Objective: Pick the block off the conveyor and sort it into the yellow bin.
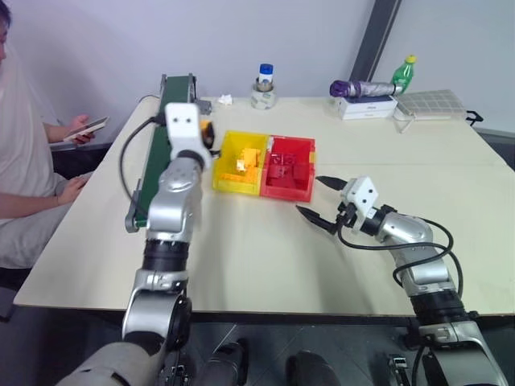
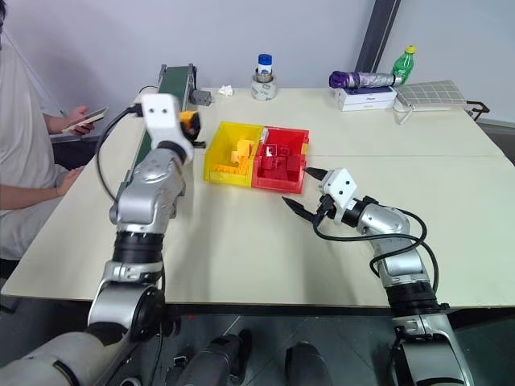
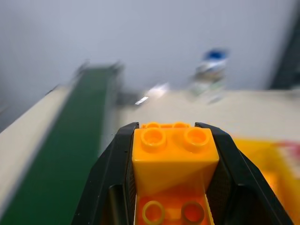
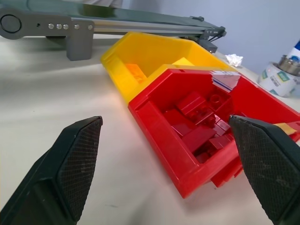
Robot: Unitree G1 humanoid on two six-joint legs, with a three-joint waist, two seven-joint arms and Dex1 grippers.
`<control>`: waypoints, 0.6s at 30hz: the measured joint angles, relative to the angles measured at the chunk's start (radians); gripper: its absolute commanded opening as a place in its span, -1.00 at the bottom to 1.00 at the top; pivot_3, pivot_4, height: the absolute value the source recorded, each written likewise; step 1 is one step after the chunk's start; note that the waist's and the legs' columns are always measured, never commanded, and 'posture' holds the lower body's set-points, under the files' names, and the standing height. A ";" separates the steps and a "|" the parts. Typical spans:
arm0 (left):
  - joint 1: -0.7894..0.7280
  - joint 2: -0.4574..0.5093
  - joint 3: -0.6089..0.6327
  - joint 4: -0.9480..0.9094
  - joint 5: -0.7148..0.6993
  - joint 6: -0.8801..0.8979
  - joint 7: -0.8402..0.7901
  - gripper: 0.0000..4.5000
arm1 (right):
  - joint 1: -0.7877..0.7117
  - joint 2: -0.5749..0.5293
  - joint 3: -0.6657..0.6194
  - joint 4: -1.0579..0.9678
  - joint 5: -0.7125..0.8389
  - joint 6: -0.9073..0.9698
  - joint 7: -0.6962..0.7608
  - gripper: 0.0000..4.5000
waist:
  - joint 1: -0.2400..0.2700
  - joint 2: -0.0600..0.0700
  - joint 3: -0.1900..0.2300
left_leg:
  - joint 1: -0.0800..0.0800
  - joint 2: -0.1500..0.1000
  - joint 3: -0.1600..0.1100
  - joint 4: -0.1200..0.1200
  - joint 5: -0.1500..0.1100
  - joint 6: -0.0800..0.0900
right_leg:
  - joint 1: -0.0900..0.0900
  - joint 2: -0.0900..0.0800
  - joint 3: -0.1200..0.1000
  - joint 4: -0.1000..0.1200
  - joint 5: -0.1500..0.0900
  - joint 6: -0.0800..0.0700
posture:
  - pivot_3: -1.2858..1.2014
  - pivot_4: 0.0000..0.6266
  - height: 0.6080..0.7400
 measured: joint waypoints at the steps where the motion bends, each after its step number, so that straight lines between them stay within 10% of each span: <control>1: -0.024 -0.005 -0.009 0.068 0.003 -0.035 -0.010 -0.40 | 0.002 -0.001 -0.001 -0.009 0.000 0.004 -0.004 1.00 | -0.001 0.000 0.000 | 0.000 0.000 0.000 0.000 0.000 0.000 | 0.000 0.000 0.000 0.000 0.000 0.000 | 0.03 -0.52 1.00; 10: -0.202 -0.009 -0.048 0.539 0.070 -0.266 0.017 -0.40 | 0.088 -0.035 -0.015 -0.117 0.001 0.053 -0.043 1.00 | -0.001 0.000 0.000 | -0.001 0.000 0.000 0.000 0.000 0.001 | -0.001 -0.001 0.000 0.000 0.001 0.001 | 0.03 -0.52 1.00; 18: -0.226 -0.003 -0.045 0.617 0.070 -0.343 0.013 0.99 | 0.111 -0.036 -0.017 -0.140 0.002 0.070 -0.060 1.00 | -0.001 0.000 0.000 | -0.001 0.000 0.000 0.000 0.000 0.001 | -0.001 0.000 0.000 0.000 0.001 0.002 | 0.03 -0.52 1.00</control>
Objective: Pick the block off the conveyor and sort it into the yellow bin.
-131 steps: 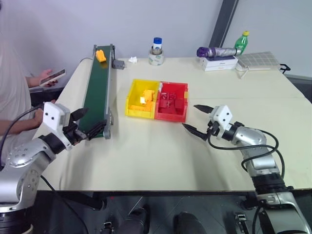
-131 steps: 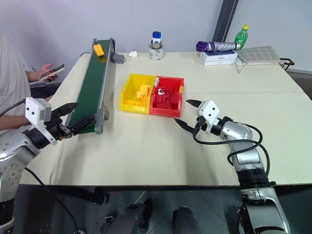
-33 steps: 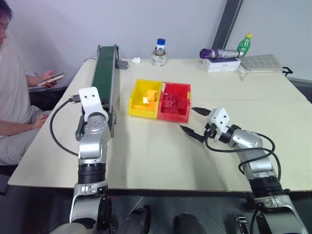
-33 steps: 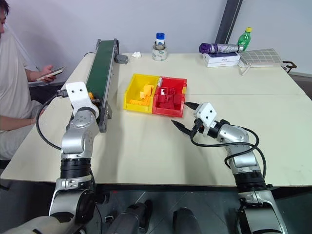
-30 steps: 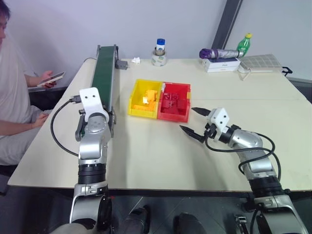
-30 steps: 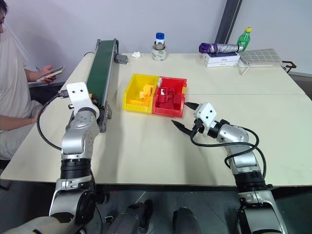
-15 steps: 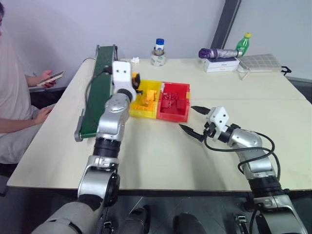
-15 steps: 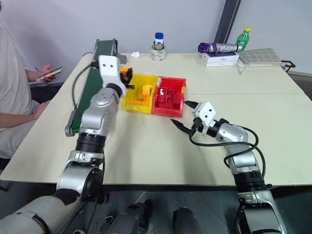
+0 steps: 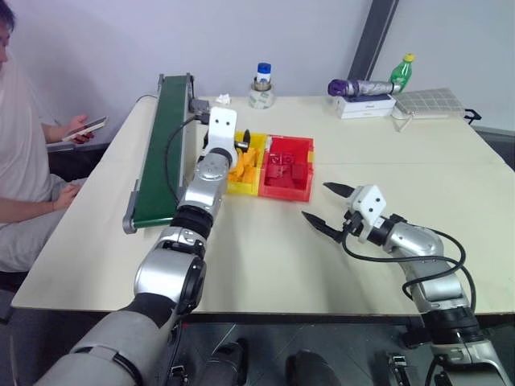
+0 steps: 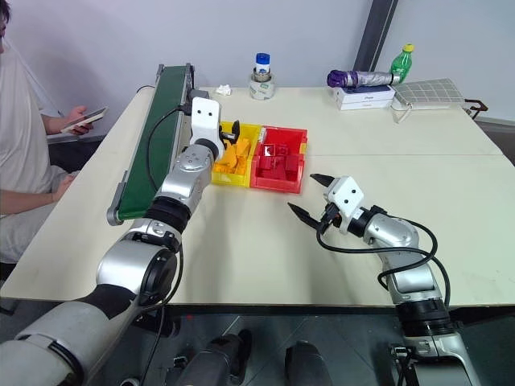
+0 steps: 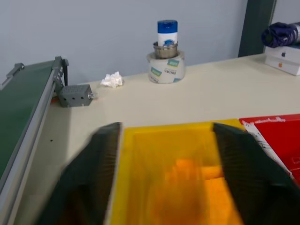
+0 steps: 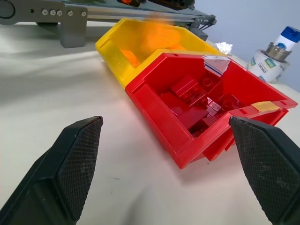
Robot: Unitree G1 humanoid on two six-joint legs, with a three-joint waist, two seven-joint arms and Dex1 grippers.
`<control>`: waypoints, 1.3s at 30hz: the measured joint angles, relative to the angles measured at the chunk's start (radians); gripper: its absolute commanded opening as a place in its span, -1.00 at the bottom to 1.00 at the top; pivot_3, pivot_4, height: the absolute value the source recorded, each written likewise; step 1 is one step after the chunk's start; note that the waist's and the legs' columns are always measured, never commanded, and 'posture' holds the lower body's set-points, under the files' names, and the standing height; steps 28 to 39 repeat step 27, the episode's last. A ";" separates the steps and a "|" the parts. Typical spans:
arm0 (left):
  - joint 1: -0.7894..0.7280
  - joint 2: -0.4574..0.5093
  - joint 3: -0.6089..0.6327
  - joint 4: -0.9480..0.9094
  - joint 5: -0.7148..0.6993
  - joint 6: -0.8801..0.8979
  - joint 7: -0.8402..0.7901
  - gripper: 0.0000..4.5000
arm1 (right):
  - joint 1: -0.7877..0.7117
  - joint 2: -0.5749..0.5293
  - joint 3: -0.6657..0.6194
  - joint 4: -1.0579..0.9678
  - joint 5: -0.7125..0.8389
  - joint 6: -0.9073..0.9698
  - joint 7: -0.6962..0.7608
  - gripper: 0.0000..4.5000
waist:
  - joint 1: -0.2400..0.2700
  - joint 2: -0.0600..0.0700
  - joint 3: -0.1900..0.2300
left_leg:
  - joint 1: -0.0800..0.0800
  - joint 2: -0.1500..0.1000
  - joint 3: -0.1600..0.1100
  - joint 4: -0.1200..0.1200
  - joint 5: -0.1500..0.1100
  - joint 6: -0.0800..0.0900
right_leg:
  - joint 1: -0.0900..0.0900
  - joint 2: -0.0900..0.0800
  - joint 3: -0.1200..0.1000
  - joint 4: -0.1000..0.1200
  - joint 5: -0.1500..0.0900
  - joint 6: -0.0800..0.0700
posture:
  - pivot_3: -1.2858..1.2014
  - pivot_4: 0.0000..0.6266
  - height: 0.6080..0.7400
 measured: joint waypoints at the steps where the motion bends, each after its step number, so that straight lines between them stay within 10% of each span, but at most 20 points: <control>1: 0.002 0.001 0.001 -0.005 -0.007 0.000 -0.023 0.99 | -0.001 0.000 0.001 0.000 0.000 0.000 0.000 1.00 | 0.000 0.000 0.000 | 0.000 0.000 0.000 0.000 0.000 0.000 | 0.000 0.000 0.000 0.000 0.000 0.000 | 0.03 -0.52 1.00; 16: 0.605 0.368 0.113 -1.309 -0.403 0.693 -0.394 0.99 | -0.101 0.012 0.020 0.103 0.001 -0.040 0.061 1.00 | -0.029 0.003 -0.001 | 0.005 0.002 0.000 -0.001 0.000 -0.001 | 0.002 0.002 0.002 0.002 0.000 -0.004 | 0.03 -0.52 1.00; 25: 0.963 0.630 0.324 -1.341 -0.418 0.632 -0.575 0.99 | -0.139 0.019 0.024 0.198 0.001 -0.098 0.102 1.00 | -0.004 0.003 -0.001 | 0.003 0.003 0.001 -0.002 0.000 -0.001 | -0.003 0.002 0.004 -0.001 -0.002 -0.011 | 0.03 -0.52 1.00; 39: 1.018 0.643 0.376 -1.326 -0.433 0.583 -0.634 0.99 | -0.148 0.018 0.024 0.211 0.001 -0.104 0.110 1.00 | -0.003 0.003 -0.001 | 0.003 0.003 0.001 -0.003 0.000 -0.001 | -0.004 0.002 0.004 -0.001 -0.002 -0.011 | 0.03 -0.52 1.00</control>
